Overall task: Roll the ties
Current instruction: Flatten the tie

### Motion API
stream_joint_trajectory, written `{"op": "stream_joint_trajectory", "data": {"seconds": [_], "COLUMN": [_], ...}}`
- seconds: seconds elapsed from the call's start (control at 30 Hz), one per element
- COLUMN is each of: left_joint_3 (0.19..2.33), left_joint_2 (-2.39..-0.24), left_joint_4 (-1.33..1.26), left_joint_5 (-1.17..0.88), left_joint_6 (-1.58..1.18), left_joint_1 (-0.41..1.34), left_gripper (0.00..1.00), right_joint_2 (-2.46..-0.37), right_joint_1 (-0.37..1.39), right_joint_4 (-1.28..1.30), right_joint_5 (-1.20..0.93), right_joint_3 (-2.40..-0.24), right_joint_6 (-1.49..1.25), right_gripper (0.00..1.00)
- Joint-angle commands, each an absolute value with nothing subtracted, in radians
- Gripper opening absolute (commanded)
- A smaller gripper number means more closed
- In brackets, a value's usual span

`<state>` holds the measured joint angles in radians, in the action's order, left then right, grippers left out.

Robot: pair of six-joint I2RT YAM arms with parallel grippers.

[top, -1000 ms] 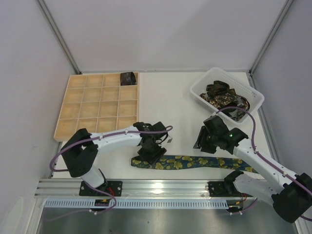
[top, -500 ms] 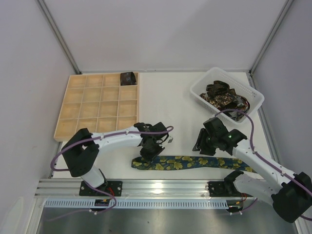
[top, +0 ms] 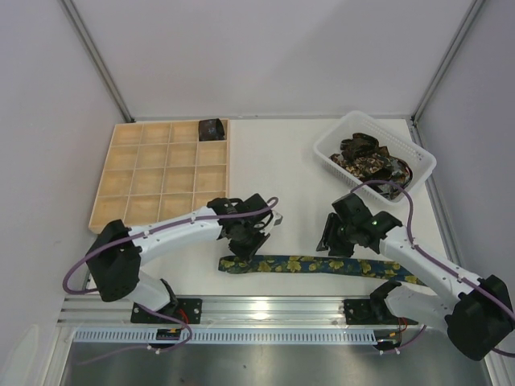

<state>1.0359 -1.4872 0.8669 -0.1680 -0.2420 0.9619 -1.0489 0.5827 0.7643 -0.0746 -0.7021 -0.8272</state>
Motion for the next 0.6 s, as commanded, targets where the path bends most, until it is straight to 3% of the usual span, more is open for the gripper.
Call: {"op": "stream_joint_trajectory", "data": {"seconds": [0.0,0.57], "left_joint_3": [1.080,1.115], "left_joint_2": [-1.454,-1.578], "left_joint_4": [0.854,0.844], "left_joint_5": [-0.164,-0.218], "left_joint_6": [-0.271,-0.267], "left_joint_1": [0.928,0.808], "left_gripper": [0.00,0.00], "right_joint_2": [-1.057,-1.095], "right_joint_1": [0.591,0.640], "right_joint_4": [0.741,0.727], "right_joint_5": [-0.086,-0.083], "right_joint_3": [-0.707,-0.704], "right_joint_6": [-0.802,-0.804], "right_gripper": [0.47,0.47]}}
